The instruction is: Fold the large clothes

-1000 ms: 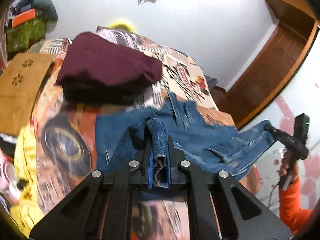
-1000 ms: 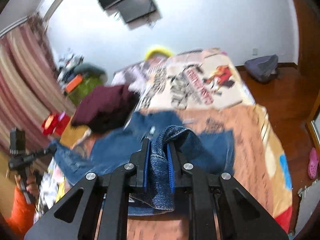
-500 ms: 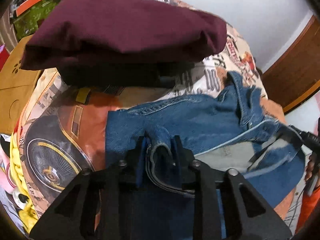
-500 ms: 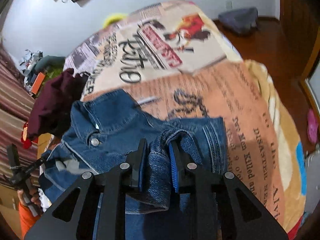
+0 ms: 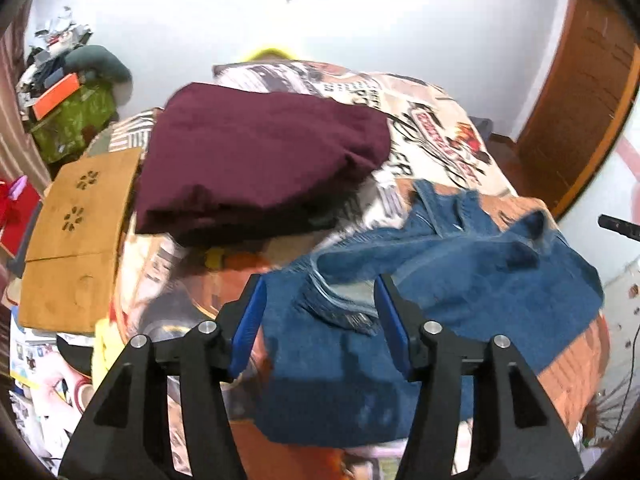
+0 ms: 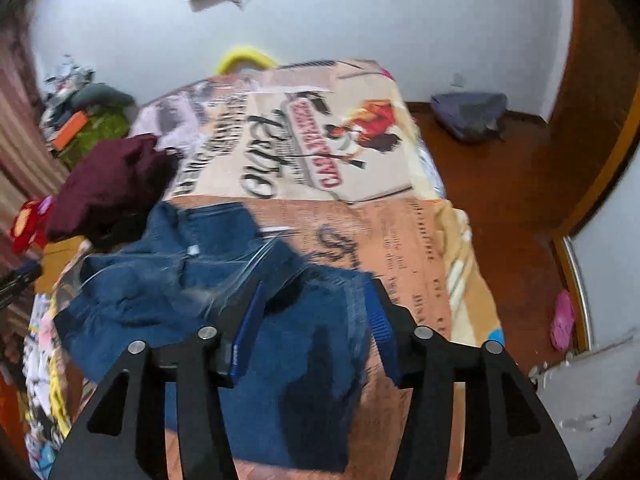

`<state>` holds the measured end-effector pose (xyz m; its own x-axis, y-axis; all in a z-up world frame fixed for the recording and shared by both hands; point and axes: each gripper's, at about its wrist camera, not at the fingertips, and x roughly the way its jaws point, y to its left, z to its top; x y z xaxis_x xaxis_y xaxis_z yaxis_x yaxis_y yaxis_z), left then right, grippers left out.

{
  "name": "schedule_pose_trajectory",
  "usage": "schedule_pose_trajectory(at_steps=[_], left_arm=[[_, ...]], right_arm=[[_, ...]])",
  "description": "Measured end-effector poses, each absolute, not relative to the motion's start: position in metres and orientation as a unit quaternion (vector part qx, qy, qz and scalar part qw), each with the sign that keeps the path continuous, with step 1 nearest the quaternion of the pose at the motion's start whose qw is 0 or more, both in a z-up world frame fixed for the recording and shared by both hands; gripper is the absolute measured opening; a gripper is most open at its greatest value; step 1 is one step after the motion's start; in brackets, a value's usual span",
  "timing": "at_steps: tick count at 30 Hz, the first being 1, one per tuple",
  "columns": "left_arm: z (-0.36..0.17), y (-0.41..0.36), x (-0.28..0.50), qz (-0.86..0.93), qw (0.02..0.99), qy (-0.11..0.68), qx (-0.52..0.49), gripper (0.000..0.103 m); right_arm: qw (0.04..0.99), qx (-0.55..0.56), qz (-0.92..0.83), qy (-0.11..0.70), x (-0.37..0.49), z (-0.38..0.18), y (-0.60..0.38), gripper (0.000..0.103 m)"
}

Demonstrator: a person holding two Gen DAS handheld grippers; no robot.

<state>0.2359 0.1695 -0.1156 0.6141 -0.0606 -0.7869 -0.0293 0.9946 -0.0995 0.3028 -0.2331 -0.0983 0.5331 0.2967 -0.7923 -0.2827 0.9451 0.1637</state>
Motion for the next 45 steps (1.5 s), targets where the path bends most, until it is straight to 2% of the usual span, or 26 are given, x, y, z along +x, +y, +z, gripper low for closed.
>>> schedule_pose_trajectory(at_steps=[5, 14, 18, 26, 29, 33, 40, 45], left_arm=[[-0.147, 0.143, 0.230, -0.038, 0.878, 0.475, -0.036, 0.056], [-0.215, 0.118, 0.265, -0.028, 0.837, 0.546, -0.029, 0.056], [-0.214, 0.134, 0.296, -0.005, 0.837, 0.545, -0.053, 0.056], [-0.207, 0.160, 0.343, 0.046, 0.841, 0.537, -0.050, 0.058], [-0.195, 0.148, 0.334, 0.043, 0.855, 0.515, -0.027, 0.058], [-0.185, 0.125, 0.310, -0.005, 0.862, 0.506, -0.038, 0.058], [-0.207, 0.080, 0.264, -0.057, 0.846, 0.530, -0.024, 0.058], [-0.212, 0.082, 0.224, -0.034, 0.856, 0.515, -0.024, 0.066]], right_arm=[[0.859, -0.021, 0.220, 0.461, 0.277, -0.113, -0.201, 0.051], [0.797, -0.088, 0.260, 0.538, 0.282, -0.185, -0.124, 0.051], [0.793, -0.109, 0.257, 0.541, 0.299, -0.193, -0.104, 0.051], [0.822, -0.076, 0.194, 0.530, 0.343, -0.182, -0.111, 0.051], [0.828, -0.044, 0.211, 0.517, 0.341, -0.171, -0.113, 0.051], [0.827, -0.056, 0.233, 0.508, 0.324, -0.170, -0.100, 0.051], [0.799, -0.112, 0.250, 0.535, 0.288, -0.201, -0.088, 0.051], [0.818, -0.104, 0.251, 0.507, 0.261, -0.193, -0.111, 0.053]])
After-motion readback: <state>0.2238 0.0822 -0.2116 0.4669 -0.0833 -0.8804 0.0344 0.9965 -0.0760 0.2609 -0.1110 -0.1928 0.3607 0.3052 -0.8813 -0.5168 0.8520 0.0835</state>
